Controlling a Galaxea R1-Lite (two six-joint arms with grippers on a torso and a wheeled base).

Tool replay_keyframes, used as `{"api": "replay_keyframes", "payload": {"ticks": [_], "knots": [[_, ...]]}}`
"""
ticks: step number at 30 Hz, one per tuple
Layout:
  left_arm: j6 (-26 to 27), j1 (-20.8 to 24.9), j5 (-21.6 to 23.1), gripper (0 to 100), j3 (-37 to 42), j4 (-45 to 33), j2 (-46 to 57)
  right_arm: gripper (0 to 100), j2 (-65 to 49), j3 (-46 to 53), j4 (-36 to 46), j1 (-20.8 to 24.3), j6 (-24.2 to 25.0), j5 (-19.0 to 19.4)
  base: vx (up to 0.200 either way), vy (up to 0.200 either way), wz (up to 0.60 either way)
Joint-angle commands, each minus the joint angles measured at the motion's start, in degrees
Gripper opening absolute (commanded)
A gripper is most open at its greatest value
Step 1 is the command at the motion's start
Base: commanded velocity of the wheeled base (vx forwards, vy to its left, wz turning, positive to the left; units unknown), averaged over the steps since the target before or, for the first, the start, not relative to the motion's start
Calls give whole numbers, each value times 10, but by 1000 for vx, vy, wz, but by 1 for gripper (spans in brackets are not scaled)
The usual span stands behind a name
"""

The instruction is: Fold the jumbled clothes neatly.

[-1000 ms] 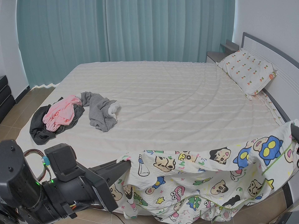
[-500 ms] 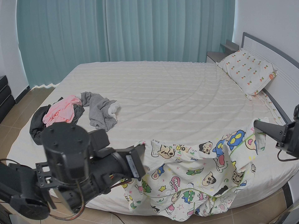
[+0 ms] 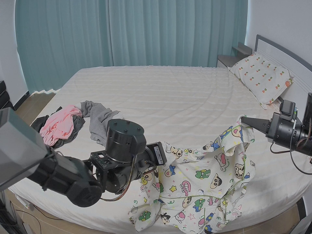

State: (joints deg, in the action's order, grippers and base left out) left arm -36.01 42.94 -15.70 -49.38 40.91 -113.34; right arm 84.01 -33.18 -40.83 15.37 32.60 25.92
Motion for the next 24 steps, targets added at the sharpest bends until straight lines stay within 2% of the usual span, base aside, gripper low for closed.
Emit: {"api": "replay_keyframes", "payload": {"ticks": [1, 4, 6, 13, 24], "knots": [[0, -30, 2, 0, -75, 0, -110, 0, 115, -58, -1, -12, -4, -2, 200, 0, 0], [4, -39, 10, 0, -98, -3, -135, 0, 164, -77, -1, -19, -7, -3, 133, 0, 0], [4, -50, 37, 0, -106, -5, -143, 0, 191, -87, -6, -25, -8, -7, 0, 0, 0], [5, -67, 81, 0, -128, -21, -162, 0, 270, -86, -91, -41, -3, -42, 0, 0, 0], [5, -109, 83, 0, -149, -22, -176, 0, 344, -92, -114, -47, -2, -45, 0, 0, 0]]}}
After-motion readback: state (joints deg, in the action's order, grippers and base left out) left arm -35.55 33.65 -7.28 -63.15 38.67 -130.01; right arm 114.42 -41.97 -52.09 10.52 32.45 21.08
